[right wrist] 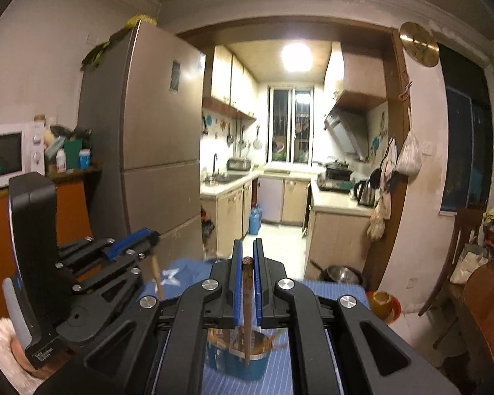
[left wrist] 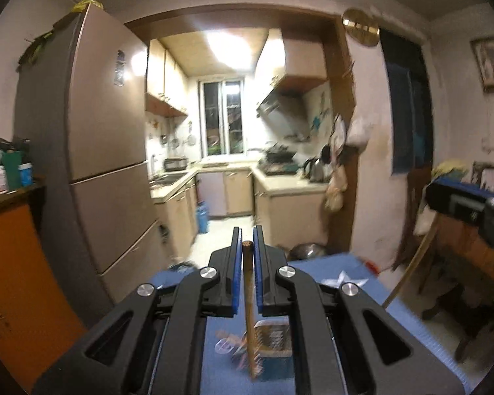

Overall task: Organize utensils
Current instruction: 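Lower the chopsticks into the holder and open both tools, then withdraw both open tools back to the last two chopsticks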

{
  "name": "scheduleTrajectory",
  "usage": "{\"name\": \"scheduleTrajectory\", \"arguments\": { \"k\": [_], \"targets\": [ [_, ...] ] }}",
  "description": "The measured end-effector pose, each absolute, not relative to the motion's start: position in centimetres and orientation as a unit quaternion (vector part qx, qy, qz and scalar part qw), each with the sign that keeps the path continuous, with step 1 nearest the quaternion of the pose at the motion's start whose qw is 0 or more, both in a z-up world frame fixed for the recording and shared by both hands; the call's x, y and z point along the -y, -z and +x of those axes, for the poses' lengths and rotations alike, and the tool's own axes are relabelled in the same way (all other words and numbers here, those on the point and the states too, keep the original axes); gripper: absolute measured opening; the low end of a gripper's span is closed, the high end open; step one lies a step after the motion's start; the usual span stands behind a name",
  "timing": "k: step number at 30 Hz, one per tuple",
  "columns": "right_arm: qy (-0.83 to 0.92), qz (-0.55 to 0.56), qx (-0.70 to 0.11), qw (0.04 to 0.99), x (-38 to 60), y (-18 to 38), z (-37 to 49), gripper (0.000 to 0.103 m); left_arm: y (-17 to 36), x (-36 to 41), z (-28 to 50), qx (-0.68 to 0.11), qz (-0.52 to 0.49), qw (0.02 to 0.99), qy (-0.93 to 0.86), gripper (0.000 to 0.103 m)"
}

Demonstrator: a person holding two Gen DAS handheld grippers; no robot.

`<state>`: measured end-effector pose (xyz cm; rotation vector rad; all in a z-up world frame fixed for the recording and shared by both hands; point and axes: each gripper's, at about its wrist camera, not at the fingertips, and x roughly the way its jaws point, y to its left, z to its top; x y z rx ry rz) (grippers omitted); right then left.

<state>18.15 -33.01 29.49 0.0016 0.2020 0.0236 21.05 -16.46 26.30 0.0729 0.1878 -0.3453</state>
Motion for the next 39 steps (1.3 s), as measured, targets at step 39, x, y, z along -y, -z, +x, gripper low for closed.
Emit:
{"name": "scheduleTrajectory", "arguments": {
  "k": [39],
  "targets": [
    [0.053, 0.063, -0.096, 0.992, 41.6, -21.7, 17.6, 0.033, -21.4, 10.5, 19.2, -0.045, -0.010, 0.986, 0.160, 0.037]
  ]
}}
